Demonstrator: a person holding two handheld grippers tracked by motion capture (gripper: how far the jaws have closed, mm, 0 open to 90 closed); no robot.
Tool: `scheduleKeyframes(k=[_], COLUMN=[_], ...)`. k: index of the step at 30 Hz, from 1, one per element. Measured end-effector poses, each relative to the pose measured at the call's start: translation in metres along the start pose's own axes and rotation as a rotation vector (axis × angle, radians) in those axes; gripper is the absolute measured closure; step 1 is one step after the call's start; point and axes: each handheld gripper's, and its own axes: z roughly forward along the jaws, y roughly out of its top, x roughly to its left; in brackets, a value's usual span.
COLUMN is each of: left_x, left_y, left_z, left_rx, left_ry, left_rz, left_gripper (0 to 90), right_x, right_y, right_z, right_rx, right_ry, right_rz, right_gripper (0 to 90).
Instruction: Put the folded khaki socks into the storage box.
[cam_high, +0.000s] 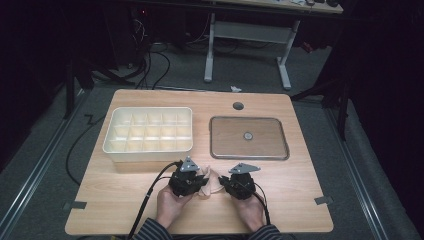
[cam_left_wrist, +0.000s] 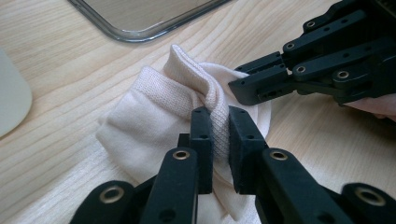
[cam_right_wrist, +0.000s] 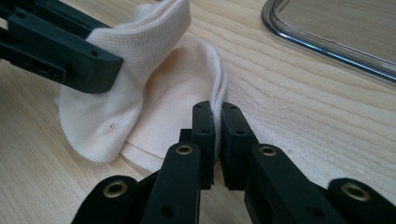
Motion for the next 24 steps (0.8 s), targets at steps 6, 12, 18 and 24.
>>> scheduleKeyframes(k=[6, 12, 18, 24], left_x=[-0.001, -0.003, -0.005, -0.005], left_y=[-0.001, 0.0, 0.001, 0.001], left_z=[0.008, 0.004, -0.005, -0.015], left_rx=[0.019, 0.012, -0.011, -0.037], left_ry=[0.011, 0.013, 0.013, 0.015], left_rz=[0.007, 0.01, 0.017, 0.003], left_gripper=[79.5, 66.9, 61.2, 55.5], right_x=[-0.001, -0.001, 0.0, 0.002], right_y=[0.0, 0.0, 0.001, 0.005], right_z=[0.0, -0.004, -0.012, -0.022], right_rx=[0.0, -0.023, -0.045, -0.076], right_ry=[0.002, -0.008, -0.019, -0.015], right_rz=[0.001, 0.003, 0.0, -0.017], right_gripper=[84.9, 79.2, 75.3, 75.5])
